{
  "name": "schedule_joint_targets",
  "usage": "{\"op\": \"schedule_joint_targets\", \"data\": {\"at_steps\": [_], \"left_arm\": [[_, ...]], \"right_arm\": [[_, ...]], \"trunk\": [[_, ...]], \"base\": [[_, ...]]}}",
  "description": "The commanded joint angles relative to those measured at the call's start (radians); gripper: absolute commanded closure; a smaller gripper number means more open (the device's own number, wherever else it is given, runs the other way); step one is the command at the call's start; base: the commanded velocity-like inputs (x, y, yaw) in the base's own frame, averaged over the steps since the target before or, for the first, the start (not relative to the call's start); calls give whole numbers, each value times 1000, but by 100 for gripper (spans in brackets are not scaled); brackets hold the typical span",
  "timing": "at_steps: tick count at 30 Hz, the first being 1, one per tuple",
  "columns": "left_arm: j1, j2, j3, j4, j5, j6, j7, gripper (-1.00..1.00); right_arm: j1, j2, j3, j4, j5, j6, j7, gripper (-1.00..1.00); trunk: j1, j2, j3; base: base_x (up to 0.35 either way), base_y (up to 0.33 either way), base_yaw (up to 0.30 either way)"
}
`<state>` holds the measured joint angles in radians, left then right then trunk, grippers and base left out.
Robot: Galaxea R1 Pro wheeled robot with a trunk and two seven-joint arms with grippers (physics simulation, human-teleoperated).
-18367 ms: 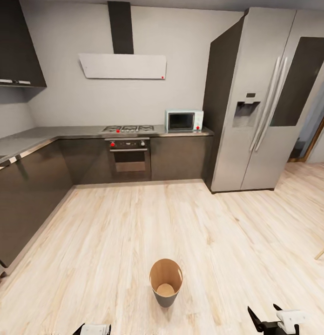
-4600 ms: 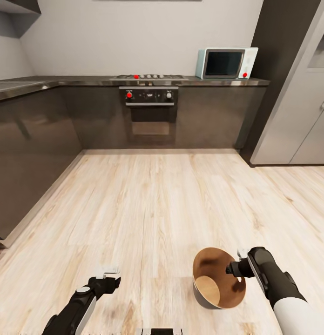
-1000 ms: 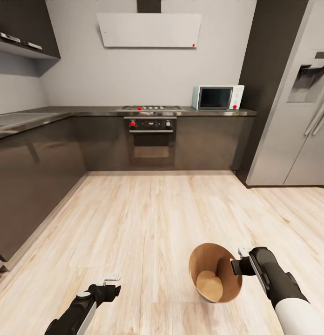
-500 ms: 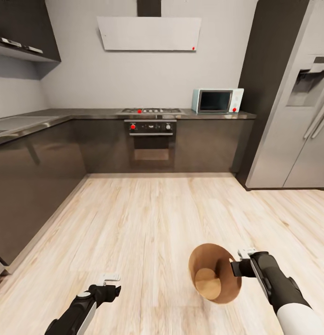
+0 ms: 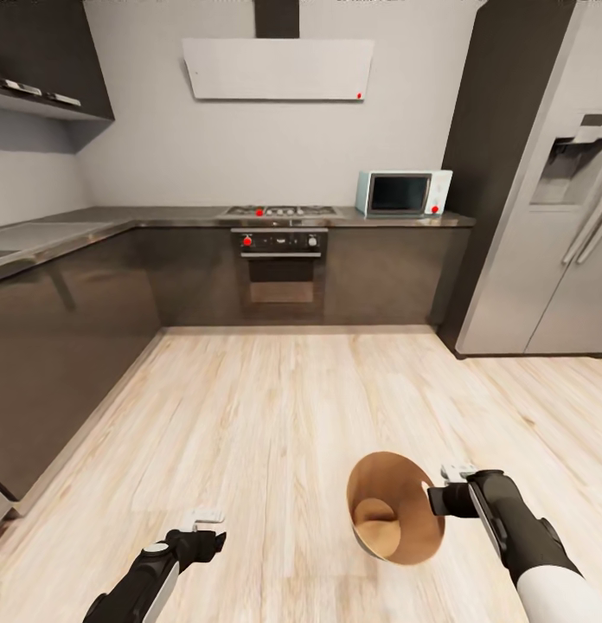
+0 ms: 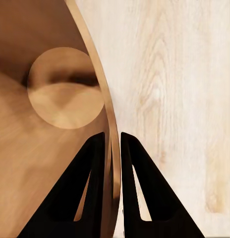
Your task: Put the three can of soda from the living room inside the tash can in the kitchen.
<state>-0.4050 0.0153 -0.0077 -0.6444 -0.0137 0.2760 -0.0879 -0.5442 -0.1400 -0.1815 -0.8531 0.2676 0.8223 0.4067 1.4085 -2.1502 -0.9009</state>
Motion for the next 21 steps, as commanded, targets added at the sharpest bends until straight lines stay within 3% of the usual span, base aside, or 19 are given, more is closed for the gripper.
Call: {"op": "schedule_joint_targets", "data": {"at_steps": [1, 5, 6, 8, 11, 21], "left_arm": [[0, 0, 0, 0, 0, 0, -3, -100], [0, 1, 0, 0, 0, 0, -12, -100], [0, 1, 0, 0, 0, 0, -13, -100], [0, 1, 0, 0, 0, 0, -13, -100], [0, 1, -1, 15, 0, 0, -14, -100], [0, 2, 2, 40, 2, 30, -10, -100]], "right_arm": [[0, 0, -1, 0, -17, 3, 6, 100], [1, -2, -1, 0, -16, -18, 7, 100], [35, -3, -2, 0, -17, -80, 7, 100], [40, -4, -2, 0, -17, -86, 7, 100], [65, -5, -3, 0, -17, -161, 7, 100], [92, -11, -14, -1, -16, -201, 37, 100]], "trunk": [[-4, 7, 3], [-19, 35, 16], [-23, 42, 19], [-31, 56, 25], [-42, 77, 35], [-81, 147, 66]], "base": [[0, 0, 0], [0, 0, 0], [0, 0, 0], [0, 0, 0], [0, 0, 0], [0, 0, 0]]}}
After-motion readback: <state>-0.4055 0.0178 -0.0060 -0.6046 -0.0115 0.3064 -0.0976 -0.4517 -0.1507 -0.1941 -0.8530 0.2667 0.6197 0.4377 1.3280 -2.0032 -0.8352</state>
